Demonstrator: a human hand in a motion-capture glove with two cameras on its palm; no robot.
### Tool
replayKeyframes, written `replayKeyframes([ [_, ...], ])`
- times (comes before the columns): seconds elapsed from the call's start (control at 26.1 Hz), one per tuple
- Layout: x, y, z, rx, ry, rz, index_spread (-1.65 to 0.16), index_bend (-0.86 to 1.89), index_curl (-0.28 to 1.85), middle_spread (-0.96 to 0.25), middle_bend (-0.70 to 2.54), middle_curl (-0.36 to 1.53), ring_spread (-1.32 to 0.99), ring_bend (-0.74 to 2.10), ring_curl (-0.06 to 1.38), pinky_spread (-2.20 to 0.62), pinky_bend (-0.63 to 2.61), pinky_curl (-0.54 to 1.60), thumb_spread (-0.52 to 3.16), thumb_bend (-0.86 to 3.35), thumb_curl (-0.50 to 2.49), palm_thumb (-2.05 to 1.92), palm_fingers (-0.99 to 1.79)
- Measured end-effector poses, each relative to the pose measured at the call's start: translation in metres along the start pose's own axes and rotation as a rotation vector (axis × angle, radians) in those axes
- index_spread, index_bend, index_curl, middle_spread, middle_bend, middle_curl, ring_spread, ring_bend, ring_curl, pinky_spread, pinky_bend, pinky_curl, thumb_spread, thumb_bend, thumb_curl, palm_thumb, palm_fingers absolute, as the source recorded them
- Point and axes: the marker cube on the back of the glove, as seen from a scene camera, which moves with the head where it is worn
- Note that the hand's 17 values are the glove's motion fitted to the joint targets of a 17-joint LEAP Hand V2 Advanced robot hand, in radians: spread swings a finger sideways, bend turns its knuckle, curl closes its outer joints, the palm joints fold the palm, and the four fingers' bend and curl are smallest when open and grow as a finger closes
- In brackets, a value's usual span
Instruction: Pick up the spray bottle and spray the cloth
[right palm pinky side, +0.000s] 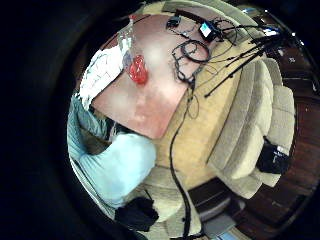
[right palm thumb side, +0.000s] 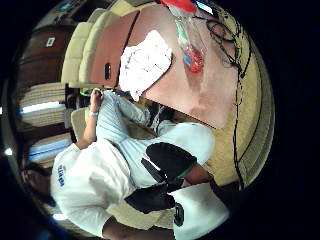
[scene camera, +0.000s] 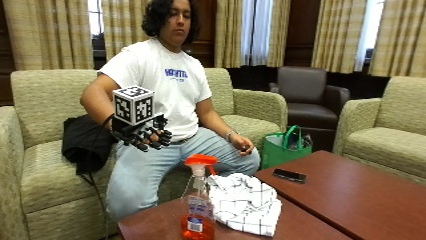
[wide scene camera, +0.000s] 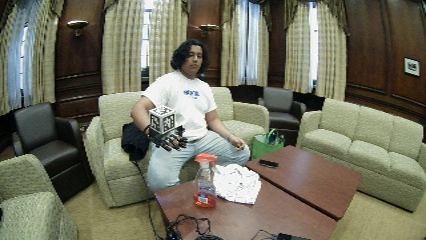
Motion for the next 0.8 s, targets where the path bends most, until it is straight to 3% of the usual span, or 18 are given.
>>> replayKeyframes([
  [0.31,0.005,0.002,-0.007,0.006,-0.001,0.018,-0.33,0.12,0.07,-0.14,0.23,0.12,-0.09,0.30,0.11,0.14,0.46,0.18,0.65,0.11,0.14,0.35,0.12],
  [0.8,0.021,-0.007,0.034,-0.019,-0.052,0.096,-0.40,0.14,0.13,-0.16,0.26,0.21,-0.10,0.33,0.16,0.19,0.43,0.23,0.82,0.01,0.22,0.39,0.07],
])
